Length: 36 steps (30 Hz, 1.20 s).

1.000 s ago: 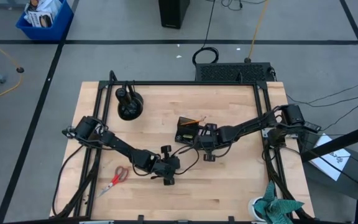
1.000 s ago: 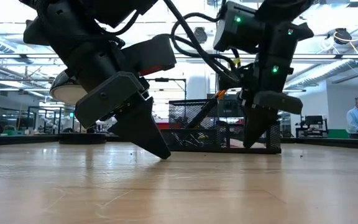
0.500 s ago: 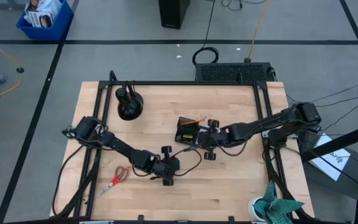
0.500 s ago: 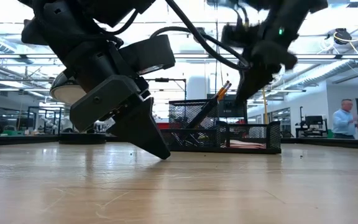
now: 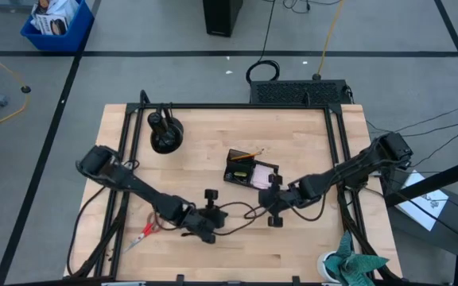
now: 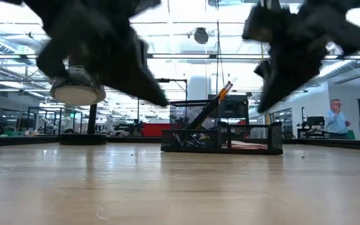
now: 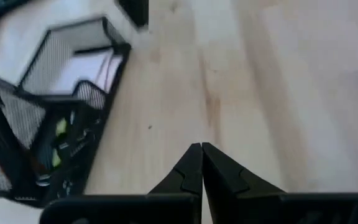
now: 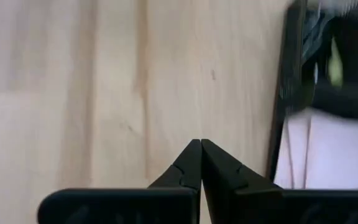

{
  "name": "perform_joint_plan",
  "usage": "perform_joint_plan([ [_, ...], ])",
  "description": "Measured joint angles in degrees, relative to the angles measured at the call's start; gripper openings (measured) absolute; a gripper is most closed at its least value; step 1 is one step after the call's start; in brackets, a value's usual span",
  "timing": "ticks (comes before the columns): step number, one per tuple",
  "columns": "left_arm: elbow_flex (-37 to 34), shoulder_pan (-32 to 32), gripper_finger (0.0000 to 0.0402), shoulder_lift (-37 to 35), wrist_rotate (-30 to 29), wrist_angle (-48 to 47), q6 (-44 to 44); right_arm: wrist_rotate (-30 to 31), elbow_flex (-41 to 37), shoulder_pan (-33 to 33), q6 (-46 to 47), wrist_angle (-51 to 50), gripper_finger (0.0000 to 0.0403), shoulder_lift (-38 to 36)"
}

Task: Pick and place office supplies into organizer
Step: Adjust the black desk organizer

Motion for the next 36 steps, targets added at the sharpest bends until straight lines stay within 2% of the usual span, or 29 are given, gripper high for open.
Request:
perform_joint_plan([
  [6,-2.61,-3.84,0.0017,-8.17,-2.18,-1.55,1.77,0.0,-7.04,-0.07,5.22,4.49,0.0001,0.01],
  [11,-4.58,-5.63,0.0017,-12.86,-2.86,-2.62,1.07,0.61,-9.32,-0.99,7.63,4.71,0.0001,-0.04],
  [15,-5.34,-6.02,0.0017,-13.91,-2.95,-2.55,-0.29,5.02,-10.1,-2.81,7.97,4.37,0.0,0.01],
  [22,-5.28,-6.27,0.0017,-13.83,-2.34,-2.83,-0.82,7.93,-10.61,-7.45,8.18,3.45,0.0,-0.02],
  [28,-5.27,-6.59,0.0017,-13.83,-1.56,-3.92,-0.84,7.55,-10.63,-10.32,5.69,4.12,0.0,-0.02],
  [36,-5.27,-6.89,0.0017,-13.83,0.62,-6.19,0.18,6.3,-10.63,-10.58,3.14,5.82,0.0,-0.06],
])
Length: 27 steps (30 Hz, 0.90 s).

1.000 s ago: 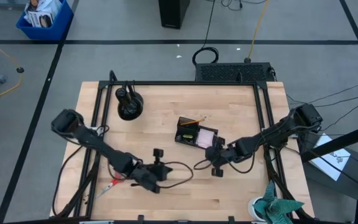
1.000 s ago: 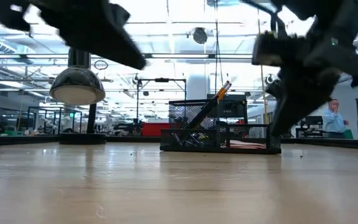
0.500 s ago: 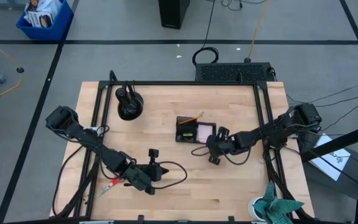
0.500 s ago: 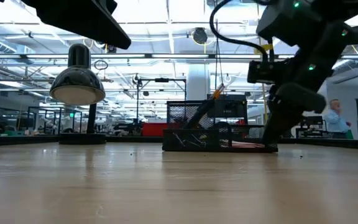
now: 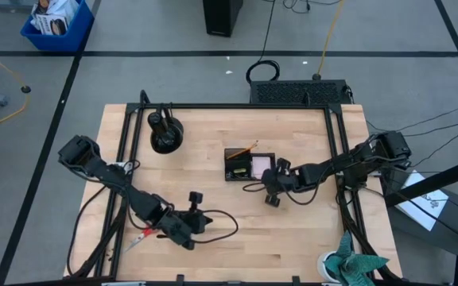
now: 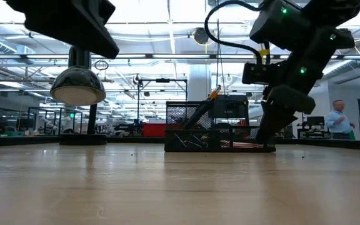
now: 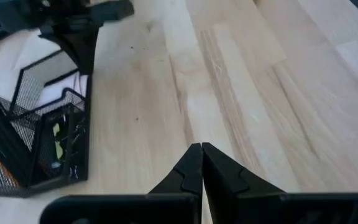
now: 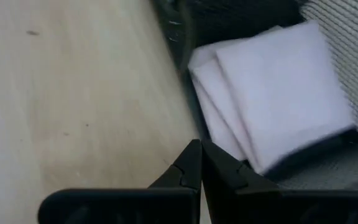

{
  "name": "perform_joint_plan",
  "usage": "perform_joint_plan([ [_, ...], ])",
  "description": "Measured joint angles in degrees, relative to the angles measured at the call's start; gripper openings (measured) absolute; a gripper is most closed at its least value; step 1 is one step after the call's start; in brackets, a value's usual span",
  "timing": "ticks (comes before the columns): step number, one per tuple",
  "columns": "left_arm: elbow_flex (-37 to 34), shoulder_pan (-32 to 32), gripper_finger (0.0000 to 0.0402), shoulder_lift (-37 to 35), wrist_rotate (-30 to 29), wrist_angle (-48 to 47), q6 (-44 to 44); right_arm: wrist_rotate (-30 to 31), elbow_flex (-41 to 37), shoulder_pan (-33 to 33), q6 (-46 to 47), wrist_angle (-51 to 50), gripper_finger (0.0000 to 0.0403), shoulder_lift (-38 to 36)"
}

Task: Pick and place office supplies into organizer
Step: Adjust the black desk organizer, then put the orange scissors into the black desk organizer

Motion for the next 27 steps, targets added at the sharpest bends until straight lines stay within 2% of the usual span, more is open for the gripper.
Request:
perform_joint_plan([
  [5,0.06,-1.24,0.0017,-1.51,0.04,-6.49,-7.78,-8.25,0.04,1.86,-3.76,10.91,0.0,-0.65],
  [9,0.04,-2.67,0.0017,-4.05,1.7,-17.76,-21.12,-10.95,0.69,3.85,-7.9,19.83,0.0,-1.48],
  [12,0.07,-4.19,0.0017,-5.8,6.63,-25.98,-34.4,-10.84,0.66,5.14,-16.14,26.31,0.0,-2.36],
  [15,0.07,-6.64,0.0017,-6.53,13.18,-33.62,-46.62,-10.65,0.7,5.37,-20.49,33.62,0.0002,-2.57],
  [18,0.04,-10.36,0.0012,-6.47,16.81,-41.1,-53.89,-10.6,0.68,5.25,-24.01,38.2,0.0009,-3.51],
  [21,0.04,-14.21,0.0003,-6.43,18.65,-45.44,-59.13,-10.74,0.68,5.19,-24.54,38.11,0.0017,-5.49],
  [27,0.04,-19.25,0.0015,-6.56,19.42,-52.2,-73.5,-10.19,0.3,4.09,-22.13,35.24,0.0037,-10.99],
])
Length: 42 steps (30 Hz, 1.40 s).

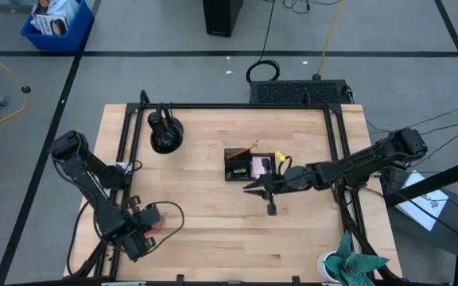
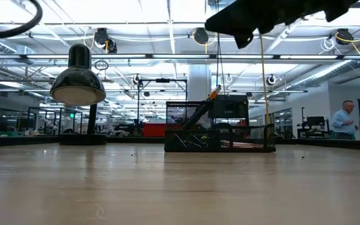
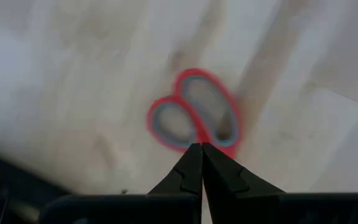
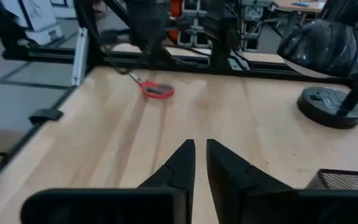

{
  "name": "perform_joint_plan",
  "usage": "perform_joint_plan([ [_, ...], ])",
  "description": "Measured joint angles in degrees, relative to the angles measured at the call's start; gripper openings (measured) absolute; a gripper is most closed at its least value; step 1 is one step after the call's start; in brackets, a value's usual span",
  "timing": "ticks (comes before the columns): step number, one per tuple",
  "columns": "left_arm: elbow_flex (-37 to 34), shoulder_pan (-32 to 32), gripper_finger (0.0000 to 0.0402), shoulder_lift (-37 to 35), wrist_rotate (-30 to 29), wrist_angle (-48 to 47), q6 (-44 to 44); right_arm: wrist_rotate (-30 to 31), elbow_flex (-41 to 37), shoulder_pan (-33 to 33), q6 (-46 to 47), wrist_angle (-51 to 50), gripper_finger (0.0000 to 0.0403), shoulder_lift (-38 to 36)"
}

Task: Pick and place office supplies into organizer
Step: Put the orange scissors into the black desk organizer

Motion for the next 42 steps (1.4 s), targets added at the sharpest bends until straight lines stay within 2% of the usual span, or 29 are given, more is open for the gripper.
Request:
perform_joint_plan([
  [6,0.0,0.13,0.0017,-0.04,-1.32,-5.19,-10.14,1.28,-1.89,1.38,-0.95,0.22,0.0078,-1.39],
  [12,0.0,1.22,0.0017,-0.04,-4.1,-5.08,-20.74,1.07,-1.94,1.71,-0.45,0.37,0.013,-1.42],
  [20,0.0,0.36,0.0024,0.48,-7.47,0.6,-19.03,1.05,-1.94,1.64,0.41,0.4,0.0161,-1.42],
  [24,-0.02,0.17,0.0059,1.71,-7.49,0.46,-18.45,1.05,-1.94,1.64,0.43,0.91,0.0161,-1.42],
  [34,-0.02,-0.13,0.021,6.46,-1.26,2.67,-18.5,1.06,-1.94,1.64,0.55,1.29,0.0162,-1.42],
  [37,-0.02,-0.13,0.023,7.28,-0.66,2.59,-18.65,1.05,-1.92,1.64,1.25,1.27,0.0159,-1.42],
  [42,-0.05,0.13,0.0233,8.7,-0.54,2.52,-18.31,1.07,-1.92,1.62,1.94,1.3,0.016,-1.42],
])
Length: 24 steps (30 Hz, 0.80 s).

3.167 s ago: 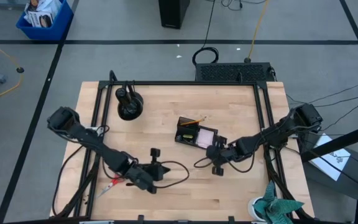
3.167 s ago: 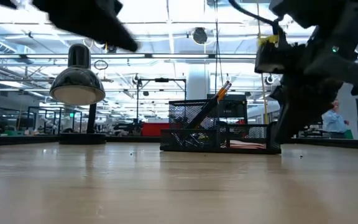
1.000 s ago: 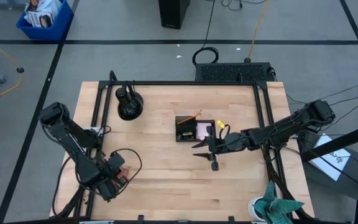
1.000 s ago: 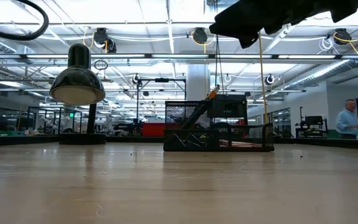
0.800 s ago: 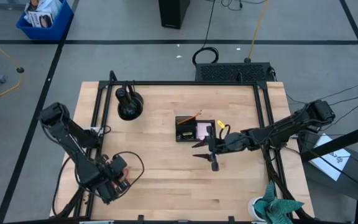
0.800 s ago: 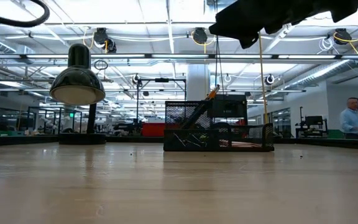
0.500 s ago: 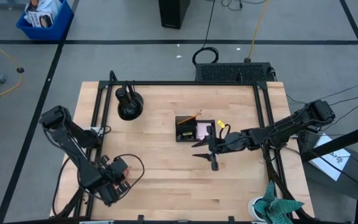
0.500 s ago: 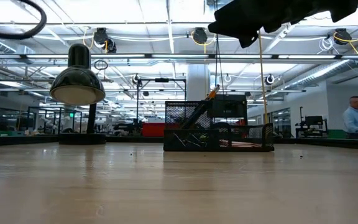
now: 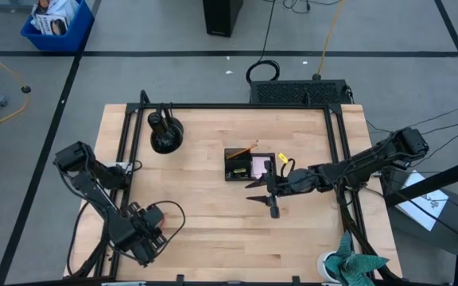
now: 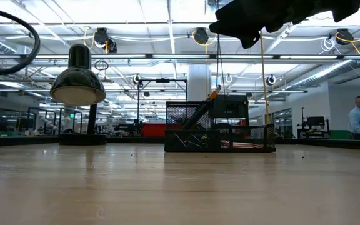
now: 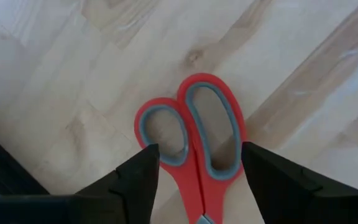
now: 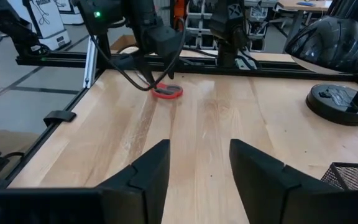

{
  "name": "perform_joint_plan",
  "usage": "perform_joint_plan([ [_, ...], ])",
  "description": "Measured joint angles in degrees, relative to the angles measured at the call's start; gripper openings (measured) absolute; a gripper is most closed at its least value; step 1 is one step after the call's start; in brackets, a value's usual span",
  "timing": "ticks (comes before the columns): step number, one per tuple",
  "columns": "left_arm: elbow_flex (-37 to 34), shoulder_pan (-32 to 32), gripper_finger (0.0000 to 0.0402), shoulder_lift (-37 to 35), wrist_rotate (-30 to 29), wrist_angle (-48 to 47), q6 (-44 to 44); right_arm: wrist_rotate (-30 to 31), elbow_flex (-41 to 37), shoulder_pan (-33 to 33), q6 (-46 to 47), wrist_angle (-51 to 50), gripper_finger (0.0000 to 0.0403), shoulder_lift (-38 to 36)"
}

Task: Pick and place office supplies into organizer
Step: Put the orange scissors into the black desk organizer

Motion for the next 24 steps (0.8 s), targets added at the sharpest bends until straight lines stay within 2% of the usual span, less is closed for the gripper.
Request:
perform_joint_plan([
  [8,-2.95,1.0,0.0193,1.62,2.51,0.92,-0.08,-0.02,0.0,0.0,0.0,0.19,0.0158,0.0],
  [15,-9.25,2.26,0.0161,0.95,4.23,12.45,1.8,-0.02,0.0,0.0,-0.01,0.41,0.0161,0.0],
  [19,-10.07,2.73,0.0142,0.77,4.27,13.92,1.39,-0.02,0.01,0.0,-0.03,0.43,0.016,0.0],
  [24,-10.09,2.82,0.0092,0.7,3.87,14.91,2.87,-0.03,0.01,0.0,-0.34,0.41,0.0161,0.0],
])
